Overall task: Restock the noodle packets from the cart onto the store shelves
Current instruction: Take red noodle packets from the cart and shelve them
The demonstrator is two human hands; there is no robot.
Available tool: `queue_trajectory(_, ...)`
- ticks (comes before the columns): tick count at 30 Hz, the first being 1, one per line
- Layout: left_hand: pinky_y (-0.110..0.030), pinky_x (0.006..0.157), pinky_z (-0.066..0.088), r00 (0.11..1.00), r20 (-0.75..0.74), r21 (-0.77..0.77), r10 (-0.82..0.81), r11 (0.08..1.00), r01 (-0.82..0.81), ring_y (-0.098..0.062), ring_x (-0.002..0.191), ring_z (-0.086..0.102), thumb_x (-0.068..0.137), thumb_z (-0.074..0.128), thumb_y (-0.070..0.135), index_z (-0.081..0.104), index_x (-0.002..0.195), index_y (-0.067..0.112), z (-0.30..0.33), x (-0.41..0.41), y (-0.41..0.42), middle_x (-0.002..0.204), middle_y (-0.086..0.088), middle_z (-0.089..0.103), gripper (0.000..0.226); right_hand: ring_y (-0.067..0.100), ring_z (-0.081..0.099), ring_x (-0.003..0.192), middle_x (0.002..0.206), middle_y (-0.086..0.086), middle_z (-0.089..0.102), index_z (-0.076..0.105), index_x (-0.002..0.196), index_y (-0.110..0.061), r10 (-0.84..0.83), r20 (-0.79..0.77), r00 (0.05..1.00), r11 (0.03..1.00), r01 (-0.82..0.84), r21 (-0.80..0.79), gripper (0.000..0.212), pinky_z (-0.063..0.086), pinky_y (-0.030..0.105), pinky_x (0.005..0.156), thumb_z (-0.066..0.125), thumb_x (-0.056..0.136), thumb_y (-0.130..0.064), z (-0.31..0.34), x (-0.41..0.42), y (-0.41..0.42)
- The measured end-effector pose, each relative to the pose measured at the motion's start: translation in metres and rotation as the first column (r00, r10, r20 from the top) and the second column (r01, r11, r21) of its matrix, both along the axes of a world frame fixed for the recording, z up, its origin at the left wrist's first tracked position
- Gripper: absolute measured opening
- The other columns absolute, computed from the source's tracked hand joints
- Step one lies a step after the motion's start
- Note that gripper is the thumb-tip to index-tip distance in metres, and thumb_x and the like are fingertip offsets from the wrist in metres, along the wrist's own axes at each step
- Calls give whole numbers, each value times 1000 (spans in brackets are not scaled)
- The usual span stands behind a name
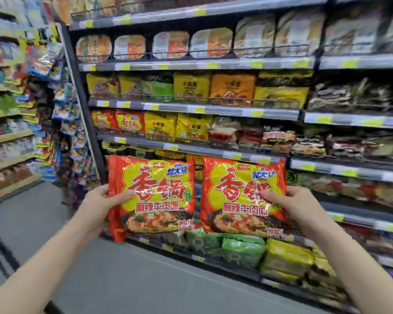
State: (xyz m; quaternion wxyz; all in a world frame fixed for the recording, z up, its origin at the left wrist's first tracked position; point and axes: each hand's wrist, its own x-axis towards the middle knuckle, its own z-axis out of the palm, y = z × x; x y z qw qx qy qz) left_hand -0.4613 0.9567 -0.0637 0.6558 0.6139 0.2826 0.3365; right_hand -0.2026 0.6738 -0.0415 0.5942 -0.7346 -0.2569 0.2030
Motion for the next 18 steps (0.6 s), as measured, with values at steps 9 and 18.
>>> queue_trajectory(9, -38, 69, 54, 937, 24, -6, -349, 937, 350, -22, 64, 69, 54, 75, 17, 68, 85, 7, 2, 169, -103, 85, -13, 73, 34, 18, 73, 67, 77, 6, 76, 72, 84, -6, -349, -18, 937, 937, 349, 13, 18, 56, 30, 64, 74, 79, -24, 1, 30, -182)
queue_trajectory(18, -34, 61, 59, 804, 16, 9, -594, 805, 594, -25, 67, 70, 57, 78, 19, 64, 99, -1, 6, 303, -244, 85, -15, 74, 48, 11, 63, 47, 57, 2, 70, 69, 71, -9, -572, 50, 818, 819, 573, -7, 20, 45, 22, 51, 75, 75, -28, 11, 58, -341)
